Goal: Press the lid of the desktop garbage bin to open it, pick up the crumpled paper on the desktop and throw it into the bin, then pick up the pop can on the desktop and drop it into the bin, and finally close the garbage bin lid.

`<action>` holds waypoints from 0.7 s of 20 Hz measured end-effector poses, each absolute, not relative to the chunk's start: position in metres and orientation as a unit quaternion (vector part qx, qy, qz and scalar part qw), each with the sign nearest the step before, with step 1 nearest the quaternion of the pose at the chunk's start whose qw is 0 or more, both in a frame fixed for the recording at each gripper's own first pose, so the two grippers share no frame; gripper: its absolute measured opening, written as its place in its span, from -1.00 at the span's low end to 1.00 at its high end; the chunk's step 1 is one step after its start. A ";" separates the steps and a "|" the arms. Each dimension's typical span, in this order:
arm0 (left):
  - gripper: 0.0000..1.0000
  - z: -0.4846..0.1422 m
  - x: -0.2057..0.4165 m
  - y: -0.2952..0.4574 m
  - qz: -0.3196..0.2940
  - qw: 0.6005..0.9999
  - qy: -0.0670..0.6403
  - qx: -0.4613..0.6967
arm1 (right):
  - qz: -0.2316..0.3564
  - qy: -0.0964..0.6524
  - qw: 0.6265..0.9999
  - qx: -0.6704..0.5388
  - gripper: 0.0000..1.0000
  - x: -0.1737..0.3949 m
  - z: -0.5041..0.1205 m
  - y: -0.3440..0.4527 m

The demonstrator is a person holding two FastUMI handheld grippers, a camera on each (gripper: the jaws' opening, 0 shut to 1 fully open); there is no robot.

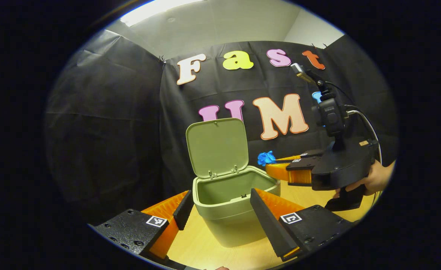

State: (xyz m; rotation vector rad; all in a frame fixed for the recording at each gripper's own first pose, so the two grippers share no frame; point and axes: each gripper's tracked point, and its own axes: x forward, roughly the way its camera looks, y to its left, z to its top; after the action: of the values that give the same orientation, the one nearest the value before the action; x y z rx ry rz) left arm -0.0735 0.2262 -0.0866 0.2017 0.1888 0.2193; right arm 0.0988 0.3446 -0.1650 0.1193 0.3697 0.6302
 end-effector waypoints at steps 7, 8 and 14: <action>0.87 -0.098 -0.061 0.203 0.079 0.991 0.099 0.049 | 0.257 0.125 0.958 0.038 1.00 0.099 -0.136 0.291; 0.87 -0.100 -0.058 0.196 0.073 0.991 0.099 0.045 | 0.244 0.118 0.962 0.036 1.00 0.101 -0.131 0.275; 0.87 -0.114 -0.041 0.145 0.028 0.993 0.107 0.031 | 0.167 0.111 0.980 0.023 0.96 0.103 -0.124 0.172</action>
State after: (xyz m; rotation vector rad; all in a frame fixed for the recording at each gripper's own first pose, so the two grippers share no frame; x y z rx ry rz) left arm -0.0411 0.1455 -0.1138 0.0623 0.2144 0.0567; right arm 0.1026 0.1721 -0.1244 0.0454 0.2237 0.3354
